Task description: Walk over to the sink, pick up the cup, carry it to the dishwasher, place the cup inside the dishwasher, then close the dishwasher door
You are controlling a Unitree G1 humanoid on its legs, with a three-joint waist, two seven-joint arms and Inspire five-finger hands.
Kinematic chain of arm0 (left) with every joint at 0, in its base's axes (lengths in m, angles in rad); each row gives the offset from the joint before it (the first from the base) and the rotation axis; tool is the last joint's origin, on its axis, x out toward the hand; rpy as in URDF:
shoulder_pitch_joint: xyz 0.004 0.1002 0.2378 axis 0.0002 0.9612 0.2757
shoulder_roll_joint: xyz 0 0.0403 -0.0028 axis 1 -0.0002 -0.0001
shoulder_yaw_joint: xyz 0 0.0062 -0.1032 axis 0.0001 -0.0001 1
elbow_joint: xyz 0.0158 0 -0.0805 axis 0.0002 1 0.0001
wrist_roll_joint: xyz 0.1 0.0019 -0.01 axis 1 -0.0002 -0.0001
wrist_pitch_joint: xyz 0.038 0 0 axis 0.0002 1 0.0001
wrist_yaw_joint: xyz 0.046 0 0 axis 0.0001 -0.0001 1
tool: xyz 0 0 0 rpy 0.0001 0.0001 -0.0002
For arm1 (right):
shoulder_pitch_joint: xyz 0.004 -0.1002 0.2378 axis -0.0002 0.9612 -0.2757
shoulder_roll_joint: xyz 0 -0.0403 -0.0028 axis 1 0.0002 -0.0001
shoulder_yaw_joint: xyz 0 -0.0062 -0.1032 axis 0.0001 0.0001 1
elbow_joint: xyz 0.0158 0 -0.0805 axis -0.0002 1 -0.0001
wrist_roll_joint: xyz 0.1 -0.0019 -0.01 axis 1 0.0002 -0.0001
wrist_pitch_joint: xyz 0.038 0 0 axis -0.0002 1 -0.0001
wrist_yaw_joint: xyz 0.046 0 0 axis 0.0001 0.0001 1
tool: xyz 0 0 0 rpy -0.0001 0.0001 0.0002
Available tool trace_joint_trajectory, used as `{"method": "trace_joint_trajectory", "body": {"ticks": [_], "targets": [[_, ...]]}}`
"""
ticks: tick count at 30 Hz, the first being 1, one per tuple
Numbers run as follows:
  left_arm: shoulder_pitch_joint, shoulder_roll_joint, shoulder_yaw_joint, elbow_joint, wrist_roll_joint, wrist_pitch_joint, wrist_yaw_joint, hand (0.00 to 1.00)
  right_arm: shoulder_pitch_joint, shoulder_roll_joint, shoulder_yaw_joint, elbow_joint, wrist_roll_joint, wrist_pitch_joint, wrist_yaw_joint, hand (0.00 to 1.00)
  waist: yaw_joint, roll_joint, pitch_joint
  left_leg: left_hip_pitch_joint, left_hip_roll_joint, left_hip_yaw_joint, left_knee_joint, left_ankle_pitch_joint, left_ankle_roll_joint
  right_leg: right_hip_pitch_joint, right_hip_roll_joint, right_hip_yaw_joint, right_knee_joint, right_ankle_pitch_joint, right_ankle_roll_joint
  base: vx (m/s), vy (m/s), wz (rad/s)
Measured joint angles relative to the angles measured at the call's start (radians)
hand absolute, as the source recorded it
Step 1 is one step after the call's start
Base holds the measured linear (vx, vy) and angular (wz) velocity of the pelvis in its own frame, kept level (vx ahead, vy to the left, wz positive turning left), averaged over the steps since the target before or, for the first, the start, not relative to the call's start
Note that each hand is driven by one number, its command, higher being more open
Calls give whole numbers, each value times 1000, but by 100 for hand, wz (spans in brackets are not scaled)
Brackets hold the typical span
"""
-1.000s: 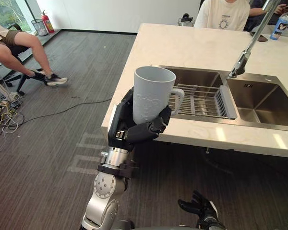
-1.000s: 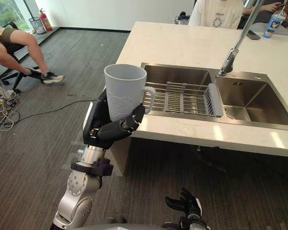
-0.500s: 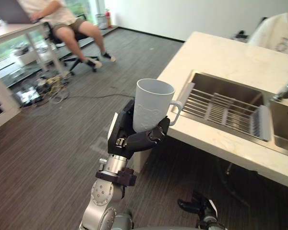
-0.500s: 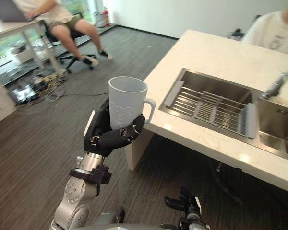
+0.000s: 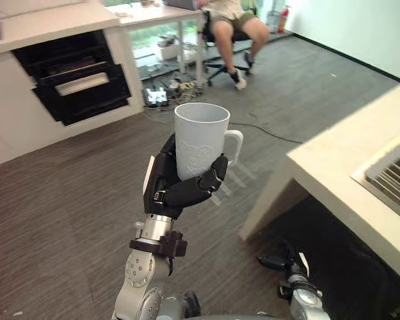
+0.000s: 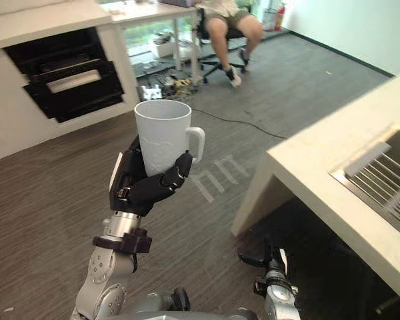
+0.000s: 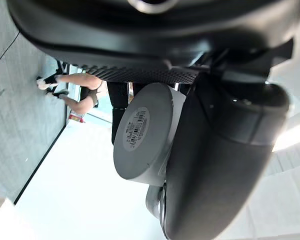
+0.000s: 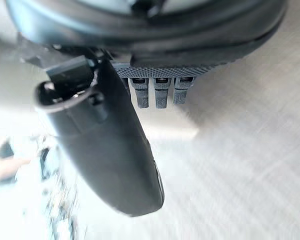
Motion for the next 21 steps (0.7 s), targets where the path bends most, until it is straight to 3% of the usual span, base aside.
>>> {"method": "trace_joint_trajectory", "body": {"ticks": [3,7,8,10,11,12,15,19,20,21], "targets": [[-2,3,-5,33,-6,-9,-1,30,6,17,34,-28,-26,2,10,90,1,2,2,62,-23,-90,-41,14,6,-91,85,119,-115,-69,15,210,75,87],[-1,7,-5,44,-25,-9,0,30,49,24,32,-140,-33,5,11,90,5,-2,3,104,-57,-187,-39,3,-13,-132,132,262,-311,-68,31,237,-40,101],[4,7,3,37,-25,-9,0,30,70,25,31,-185,-52,5,10,90,10,-17,0,124,-65,-200,-38,-6,-28,-125,125,263,-347,-53,52,216,-117,107],[6,7,21,23,-25,-10,0,30,88,33,33,-231,-60,5,11,90,28,-45,-4,136,-68,-200,-36,-20,-49,-110,118,238,-394,4,51,167,-166,83],[17,6,48,16,-27,-20,0,30,91,41,36,-245,-67,5,15,90,38,-73,-20,134,-68,-209,-31,-34,-66,-102,119,220,-441,49,59,196,-350,45],[38,-7,81,16,-35,-32,2,30,87,39,36,-245,-74,5,19,90,46,-68,-30,130,-40,-227,-17,-53,-88,-65,146,205,-492,46,92,186,-358,30],[80,-17,136,18,-44,-46,7,30,72,23,36,-224,-92,2,19,90,65,-46,-50,120,52,-238,-38,-63,-122,-18,242,178,-633,109,44,149,-271,-10],[98,-16,171,43,-43,-42,10,30,75,-9,34,-162,-94,2,17,90,51,-45,-56,151,81,-233,-116,-33,-159,13,278,179,-718,142,19,123,-142,-11],[121,-10,263,40,-40,-42,32,30,91,-27,63,-42,-102,3,19,90,29,-14,-53,151,71,-242,-144,-8,-143,59,286,192,-832,216,17,51,-39,-3],[121,-10,263,40,-40,-42,32,30,91,-27,63,-42,-102,3,19,90,29,-14,-53,151,71,-242,-144,-8,-143,59,286,192,-832,216,17,0,0,0]]}}
